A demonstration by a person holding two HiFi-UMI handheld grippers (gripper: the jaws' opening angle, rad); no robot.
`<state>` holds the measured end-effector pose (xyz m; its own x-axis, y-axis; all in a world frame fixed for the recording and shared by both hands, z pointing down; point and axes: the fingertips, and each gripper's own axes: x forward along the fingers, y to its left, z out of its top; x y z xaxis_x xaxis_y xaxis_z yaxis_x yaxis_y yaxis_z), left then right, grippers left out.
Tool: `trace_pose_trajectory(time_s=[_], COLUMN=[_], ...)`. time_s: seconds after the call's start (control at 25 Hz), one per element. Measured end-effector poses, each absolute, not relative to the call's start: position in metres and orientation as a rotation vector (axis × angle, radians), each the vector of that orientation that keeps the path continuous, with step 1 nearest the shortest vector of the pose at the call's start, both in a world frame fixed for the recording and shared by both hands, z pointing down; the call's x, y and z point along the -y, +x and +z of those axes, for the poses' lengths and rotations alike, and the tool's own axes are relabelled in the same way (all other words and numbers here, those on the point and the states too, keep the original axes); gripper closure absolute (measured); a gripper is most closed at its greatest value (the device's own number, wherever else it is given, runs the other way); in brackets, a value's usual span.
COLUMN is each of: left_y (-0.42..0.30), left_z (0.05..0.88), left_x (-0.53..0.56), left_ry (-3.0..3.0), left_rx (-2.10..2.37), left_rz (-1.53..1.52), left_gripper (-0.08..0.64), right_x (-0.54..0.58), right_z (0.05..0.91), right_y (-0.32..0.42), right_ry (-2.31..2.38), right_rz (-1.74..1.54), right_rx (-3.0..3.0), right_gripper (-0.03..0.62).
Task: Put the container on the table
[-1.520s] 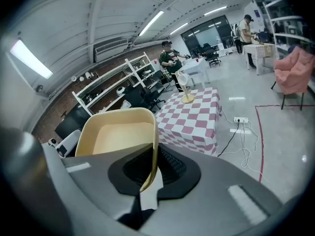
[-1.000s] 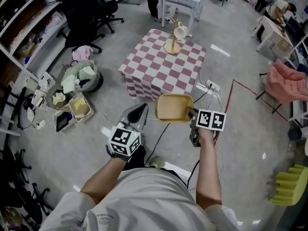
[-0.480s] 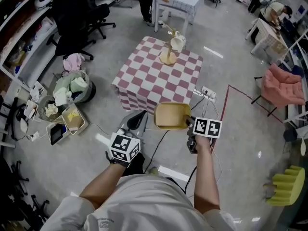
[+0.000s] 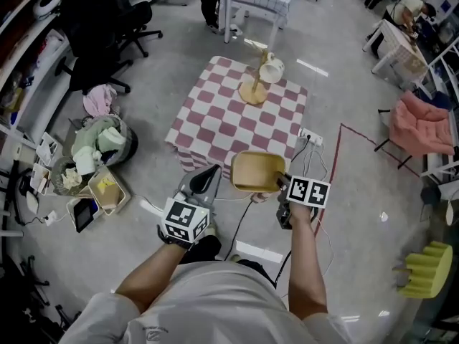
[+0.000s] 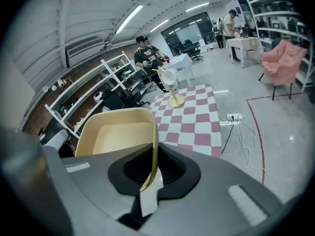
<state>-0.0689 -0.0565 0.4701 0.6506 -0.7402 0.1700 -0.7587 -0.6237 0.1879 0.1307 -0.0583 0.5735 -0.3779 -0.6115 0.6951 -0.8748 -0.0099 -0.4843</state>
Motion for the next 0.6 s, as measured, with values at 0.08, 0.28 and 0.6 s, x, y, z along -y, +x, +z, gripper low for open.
trace_pose_trajectory(time_s=[0.08, 0.28, 0.6], left_y=[-0.074, -0.081, -0.075], left_z=[0.473, 0.480, 0.494], left_x=[0.073, 0.105, 0.141], left_ry=[2.637, 2.655, 2.640], left_rx=[1.188, 1.148, 1.106], left_rz=[0.115, 0.123, 0.134], left_gripper=[0.554, 0.554, 0.554], right_x=[0.072, 0.098, 0.131], right_z=[0.577, 0.589, 0.611], right_y=[0.125, 0.118, 0.120], right_ry=[1.581, 1.633, 1.669], right_rz=[1.348, 1.374, 1.428], right_rx=[1.972, 1.939, 1.887], right_gripper=[0.568, 0.568, 0.568])
